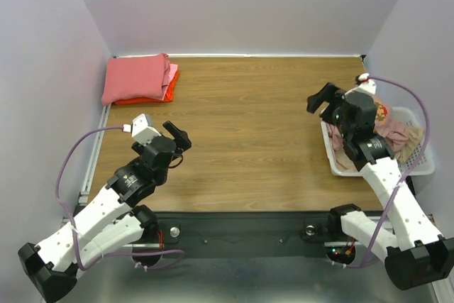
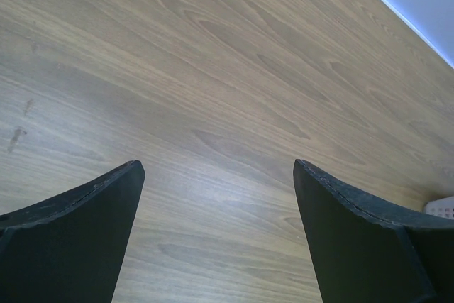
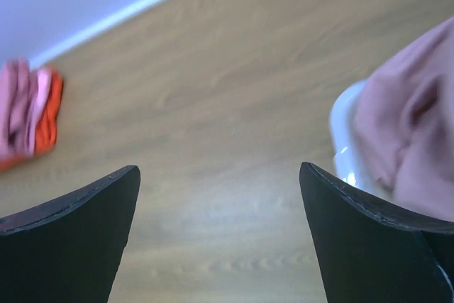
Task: Fold and stack the t-shirts
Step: Grab the tshirt from the pile, then move the tshirt to the center of the board, then flatten the tshirt out
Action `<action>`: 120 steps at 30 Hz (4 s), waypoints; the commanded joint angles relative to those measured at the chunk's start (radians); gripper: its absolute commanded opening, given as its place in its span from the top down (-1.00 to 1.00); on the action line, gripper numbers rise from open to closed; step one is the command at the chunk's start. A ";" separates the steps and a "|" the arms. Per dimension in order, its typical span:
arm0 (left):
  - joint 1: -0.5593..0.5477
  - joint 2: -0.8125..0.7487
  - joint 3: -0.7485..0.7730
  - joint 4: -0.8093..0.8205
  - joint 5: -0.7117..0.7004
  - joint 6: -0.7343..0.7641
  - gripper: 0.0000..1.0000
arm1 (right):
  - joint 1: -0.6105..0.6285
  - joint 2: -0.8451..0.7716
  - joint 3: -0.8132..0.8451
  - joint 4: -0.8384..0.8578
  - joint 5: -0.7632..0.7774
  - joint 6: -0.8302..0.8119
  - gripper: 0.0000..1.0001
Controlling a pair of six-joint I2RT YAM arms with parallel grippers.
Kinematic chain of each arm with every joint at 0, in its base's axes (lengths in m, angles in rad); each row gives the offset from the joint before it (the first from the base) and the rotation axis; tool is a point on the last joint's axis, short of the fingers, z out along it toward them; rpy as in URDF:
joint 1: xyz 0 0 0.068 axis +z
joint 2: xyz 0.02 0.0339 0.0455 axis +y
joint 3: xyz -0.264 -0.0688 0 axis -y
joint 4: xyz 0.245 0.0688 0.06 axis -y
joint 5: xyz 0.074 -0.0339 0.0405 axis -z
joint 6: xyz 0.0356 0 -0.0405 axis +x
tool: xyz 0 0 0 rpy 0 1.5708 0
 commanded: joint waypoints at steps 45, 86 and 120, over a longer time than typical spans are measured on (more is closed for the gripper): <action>-0.001 0.000 0.002 0.044 -0.072 0.013 -0.97 | -0.297 0.475 0.984 -0.224 -0.079 -0.226 0.99; 0.002 0.071 -0.001 -0.235 0.014 -0.318 -0.97 | 0.176 0.498 0.379 -0.034 -0.120 -0.204 -1.00; 0.328 0.581 -0.080 0.122 0.465 -0.098 1.00 | 0.626 0.688 0.291 0.066 0.178 0.017 -1.00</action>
